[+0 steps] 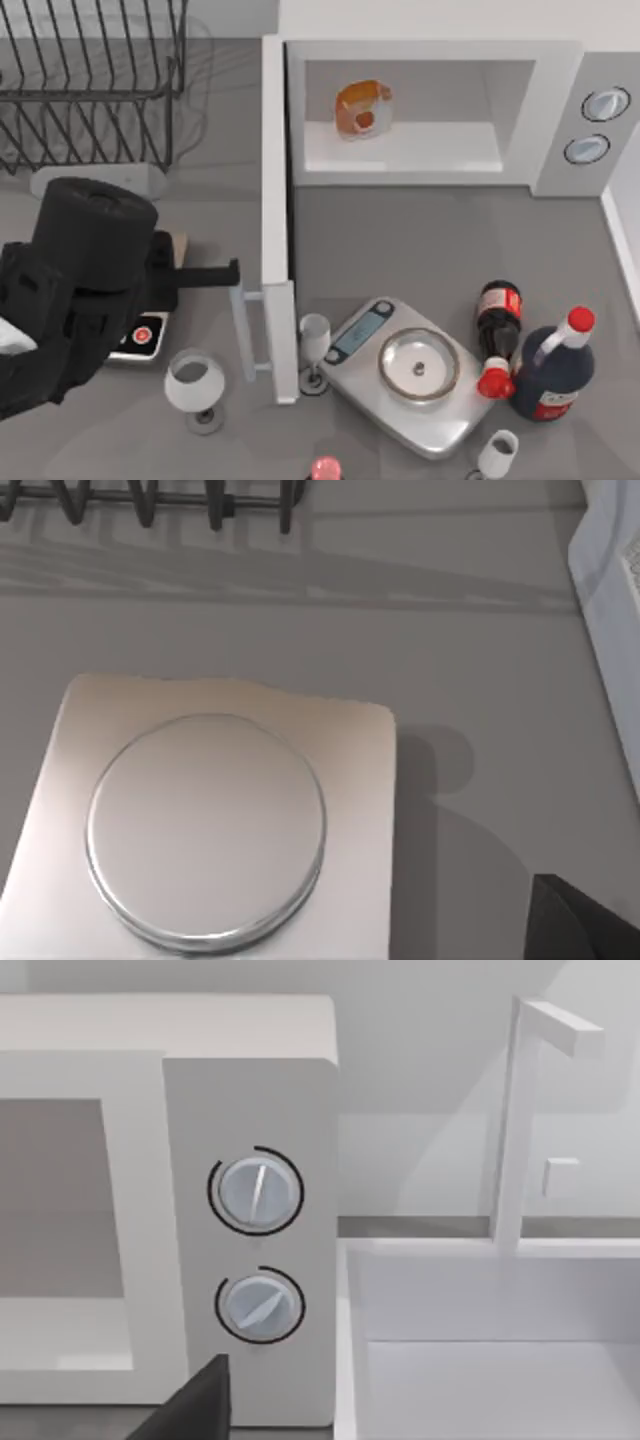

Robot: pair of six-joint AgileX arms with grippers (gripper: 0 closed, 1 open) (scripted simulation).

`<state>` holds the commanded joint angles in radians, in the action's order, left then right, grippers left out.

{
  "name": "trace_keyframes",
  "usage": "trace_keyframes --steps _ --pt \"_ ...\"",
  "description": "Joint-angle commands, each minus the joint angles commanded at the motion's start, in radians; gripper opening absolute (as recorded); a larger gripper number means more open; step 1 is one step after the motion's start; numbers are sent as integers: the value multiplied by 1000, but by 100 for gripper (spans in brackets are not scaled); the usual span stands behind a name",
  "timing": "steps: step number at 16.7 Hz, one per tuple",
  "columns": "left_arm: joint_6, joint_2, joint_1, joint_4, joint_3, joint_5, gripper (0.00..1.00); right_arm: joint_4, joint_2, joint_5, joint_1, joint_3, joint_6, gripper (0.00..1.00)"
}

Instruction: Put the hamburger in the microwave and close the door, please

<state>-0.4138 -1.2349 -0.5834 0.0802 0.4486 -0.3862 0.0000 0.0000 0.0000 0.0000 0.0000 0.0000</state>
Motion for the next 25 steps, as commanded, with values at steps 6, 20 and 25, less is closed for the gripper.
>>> trace_keyframes --steps 6,20,25 --pt "-61 -17 -88 20 161 -63 0 0 0 0 0 0 0 100" --pt "-248 -256 -325 69 357 -230 0 0 0 0 0 0 0 100" --pt "-302 -358 -383 118 463 -267 0 0 0 0 0 0 0 100"
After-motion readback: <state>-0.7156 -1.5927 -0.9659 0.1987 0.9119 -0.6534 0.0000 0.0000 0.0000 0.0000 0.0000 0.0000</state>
